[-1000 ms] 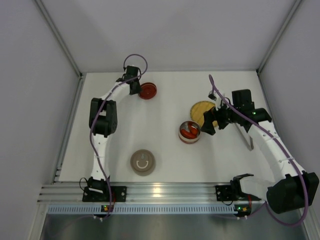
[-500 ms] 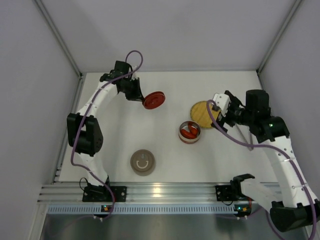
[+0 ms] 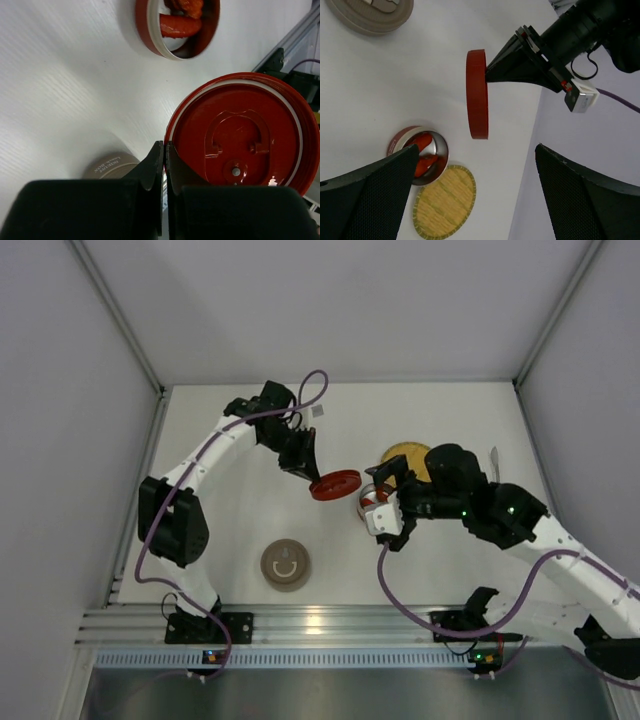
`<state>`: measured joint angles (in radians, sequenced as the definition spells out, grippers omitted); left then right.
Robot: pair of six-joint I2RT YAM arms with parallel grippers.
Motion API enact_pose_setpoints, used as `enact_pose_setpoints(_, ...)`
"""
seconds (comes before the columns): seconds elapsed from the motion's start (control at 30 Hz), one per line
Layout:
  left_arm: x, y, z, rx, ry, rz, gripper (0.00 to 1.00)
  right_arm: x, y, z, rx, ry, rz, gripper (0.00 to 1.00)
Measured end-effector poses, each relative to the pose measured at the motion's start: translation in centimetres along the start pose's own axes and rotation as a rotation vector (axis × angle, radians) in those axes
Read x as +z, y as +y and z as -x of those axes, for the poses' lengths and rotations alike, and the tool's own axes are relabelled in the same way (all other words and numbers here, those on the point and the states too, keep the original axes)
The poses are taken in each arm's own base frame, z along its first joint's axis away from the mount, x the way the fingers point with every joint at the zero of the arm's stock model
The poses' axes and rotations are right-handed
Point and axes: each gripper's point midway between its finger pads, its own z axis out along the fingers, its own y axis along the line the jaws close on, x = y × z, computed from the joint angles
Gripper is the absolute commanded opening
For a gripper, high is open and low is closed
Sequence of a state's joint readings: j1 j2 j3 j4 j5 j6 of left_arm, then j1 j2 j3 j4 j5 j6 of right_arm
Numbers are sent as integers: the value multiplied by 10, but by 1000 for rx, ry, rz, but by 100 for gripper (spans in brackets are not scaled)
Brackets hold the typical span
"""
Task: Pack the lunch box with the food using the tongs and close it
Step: Pick up the box lid from the center of the board.
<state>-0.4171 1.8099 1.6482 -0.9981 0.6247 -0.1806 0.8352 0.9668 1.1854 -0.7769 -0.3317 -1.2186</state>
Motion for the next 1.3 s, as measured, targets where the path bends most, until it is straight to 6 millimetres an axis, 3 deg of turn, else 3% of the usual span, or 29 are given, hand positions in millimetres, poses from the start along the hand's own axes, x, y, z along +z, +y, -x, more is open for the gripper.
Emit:
enact_pose_setpoints(0.07,2,-11,-7,19,17,-29,0,12,4,0,0,7,29,91)
enact_pose_setpoints(0.2,5,-25,-22,35,57,-76,0,40,18,-3,26,27,113,63)
enact_pose_setpoints(0.47,7,-44,-34,57,93,-138,0,66,23,-6,115,52,163,33)
enact_pose_setpoints(0.57,4,-47,-38,67,86,-149,0,72,19,-6,157,62,166,5)
enact_pose_setpoints(0.6,2,-47,-39,68,83,-150,0,72,19,-5,170,60,168,0)
enact_pose_setpoints(0.67,0,-47,-40,79,62,-163,0,72,18,-3,190,56,164,0)
enact_pose_setpoints(0.7,-2,-48,-42,87,52,-166,5,72,18,-2,204,52,164,0)
enact_pose_setpoints(0.73,-4,-49,-43,101,37,-168,22,72,18,-1,216,47,166,0)
enact_pose_setpoints(0.77,-6,-50,-44,126,16,-176,66,71,16,1,233,42,162,0)
enact_pose_setpoints(0.8,-9,-51,-45,154,-1,-183,78,70,15,0,256,44,155,0)
enact_pose_setpoints(0.9,-34,-60,-43,228,-112,-225,98,64,15,-5,352,43,154,0)
enact_pose_setpoints(1.07,-121,-63,-25,380,-474,-268,98,44,5,-16,524,46,89,0)
enact_pose_setpoints(1.13,-147,-84,-32,529,-553,-329,98,33,2,-14,607,22,63,0)
enact_pose_setpoints(1.2,-159,-106,-43,665,-569,-401,98,26,2,-3,683,-19,62,0)
enact_pose_setpoints(1.3,-161,-125,-53,816,-553,-459,95,19,6,16,777,-91,91,0)
